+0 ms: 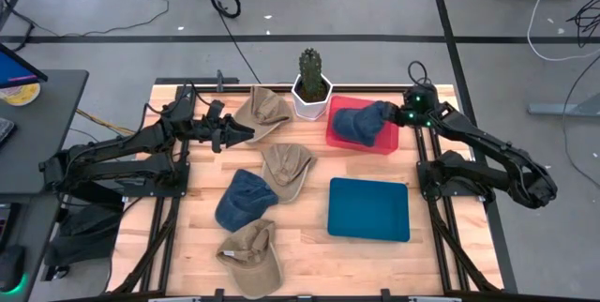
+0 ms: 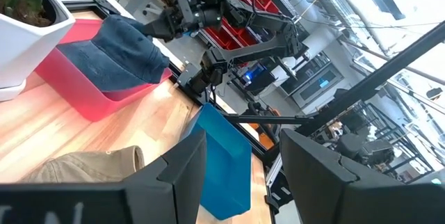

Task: Pick & Place hat
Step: Put the top blue cap into the red bin

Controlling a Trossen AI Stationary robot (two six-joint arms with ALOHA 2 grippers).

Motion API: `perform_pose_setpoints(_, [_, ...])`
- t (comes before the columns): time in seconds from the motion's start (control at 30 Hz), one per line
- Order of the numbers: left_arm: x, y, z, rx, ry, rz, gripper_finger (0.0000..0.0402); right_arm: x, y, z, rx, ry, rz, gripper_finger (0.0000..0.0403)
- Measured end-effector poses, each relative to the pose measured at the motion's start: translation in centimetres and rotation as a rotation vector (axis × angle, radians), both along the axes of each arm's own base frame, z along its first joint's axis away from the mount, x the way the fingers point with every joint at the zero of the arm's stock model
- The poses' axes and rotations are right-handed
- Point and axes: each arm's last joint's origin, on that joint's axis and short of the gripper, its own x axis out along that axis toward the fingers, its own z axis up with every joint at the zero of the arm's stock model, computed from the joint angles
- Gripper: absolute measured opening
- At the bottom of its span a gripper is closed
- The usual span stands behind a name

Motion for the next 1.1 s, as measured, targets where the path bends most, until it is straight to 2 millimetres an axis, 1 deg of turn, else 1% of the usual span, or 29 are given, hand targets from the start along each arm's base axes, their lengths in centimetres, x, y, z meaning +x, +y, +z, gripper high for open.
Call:
perform_pose_setpoints(0.13, [0.0,0.03,0.0,0.0,0.0,0.009,0.0188,-0.26,0.01,-0.23,-0.012,0.064,-0.044,0.0003])
perform_pose_setpoints(0.3, [0.0,0.03,0.0,0.0,0.0,0.011,0.0188,-0.18,-0.31,0.12,-0.085,0.073,-0.057,0.0003])
perform_pose_setpoints(0.47, [0.0,0.03,0.0,0.0,0.0,0.011,0.0188,0.0,-0.61,0.64,-0.178,0.072,-0.025,0.0003])
perform_pose_setpoints(0.8, [0.0,0.07,-0.13,-0.007,0.013,0.025,0.0188,-0.09,-0.72,0.67,-0.3,0.196,0.052,0.0003])
perform_pose_setpoints(0.97, [-0.01,0.07,-0.14,-0.025,0.013,0.027,0.0188,0.0,-0.64,0.69,-0.286,0.166,0.079,0.0003])
perform_pose_setpoints(1.1, [0.0,0.07,-0.13,-0.025,0.013,0.027,0.0188,0.0,-0.34,0.43,-0.184,0.102,0.07,0.0005])
